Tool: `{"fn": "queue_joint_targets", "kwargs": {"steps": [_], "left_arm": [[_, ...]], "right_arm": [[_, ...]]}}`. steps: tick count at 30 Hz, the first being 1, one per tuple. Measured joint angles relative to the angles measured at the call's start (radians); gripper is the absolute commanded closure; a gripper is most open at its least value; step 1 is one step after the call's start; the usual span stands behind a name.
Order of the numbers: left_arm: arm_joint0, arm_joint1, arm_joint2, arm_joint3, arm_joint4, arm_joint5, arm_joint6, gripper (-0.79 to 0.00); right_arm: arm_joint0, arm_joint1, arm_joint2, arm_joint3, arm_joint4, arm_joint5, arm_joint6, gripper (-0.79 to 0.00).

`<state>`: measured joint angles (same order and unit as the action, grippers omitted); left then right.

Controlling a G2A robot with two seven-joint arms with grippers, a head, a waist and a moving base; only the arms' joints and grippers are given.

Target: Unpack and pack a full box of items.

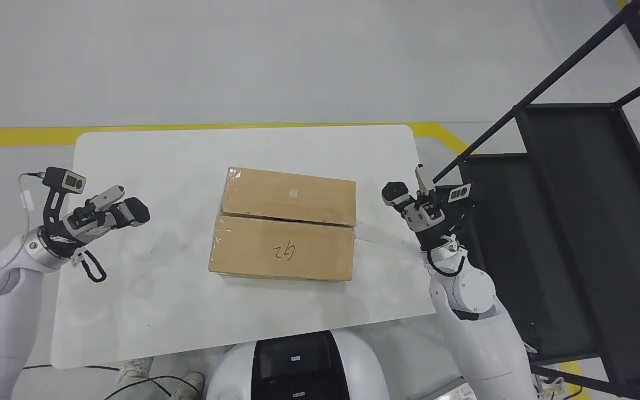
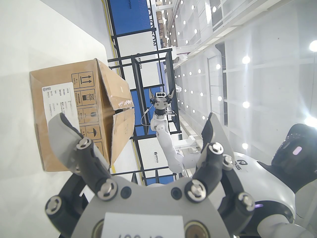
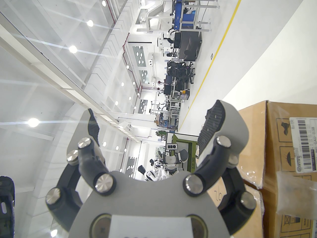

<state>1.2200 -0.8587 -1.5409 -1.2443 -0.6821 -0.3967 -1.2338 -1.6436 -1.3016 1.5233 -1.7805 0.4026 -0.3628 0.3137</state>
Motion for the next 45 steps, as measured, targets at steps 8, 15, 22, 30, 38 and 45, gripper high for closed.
{"fn": "queue_joint_targets", "kwargs": {"steps": [8, 15, 22, 30, 38, 45], "left_arm": [[0.000, 0.000, 0.000, 0.000, 0.000, 0.000, 0.000, -0.785], [0.000, 0.000, 0.000, 0.000, 0.000, 0.000, 0.000, -0.785], [0.000, 0.000, 0.000, 0.000, 0.000, 0.000, 0.000, -0.784], [0.020, -0.004, 0.037, -0.069, -0.030, 0.062, -0.079, -0.785], [-0.028, -0.014, 0.083, -0.077, -0.133, 0.068, -0.262, -0.785], [-0.055, -0.023, 0.114, -0.104, -0.173, 0.096, -0.286, -0.785]], "right_arm": [[0.000, 0.000, 0.000, 0.000, 0.000, 0.000, 0.000, -0.785], [0.000, 0.000, 0.000, 0.000, 0.000, 0.000, 0.000, -0.784], [0.000, 0.000, 0.000, 0.000, 0.000, 0.000, 0.000, -0.785], [0.021, 0.025, 0.030, 0.014, 0.129, 0.290, 0.295, -0.785], [-0.017, 0.072, 0.156, -0.001, 0.147, 0.501, 0.762, -0.785], [-0.017, 0.094, 0.136, 0.033, 0.001, 0.375, 0.938, -0.785]]}}
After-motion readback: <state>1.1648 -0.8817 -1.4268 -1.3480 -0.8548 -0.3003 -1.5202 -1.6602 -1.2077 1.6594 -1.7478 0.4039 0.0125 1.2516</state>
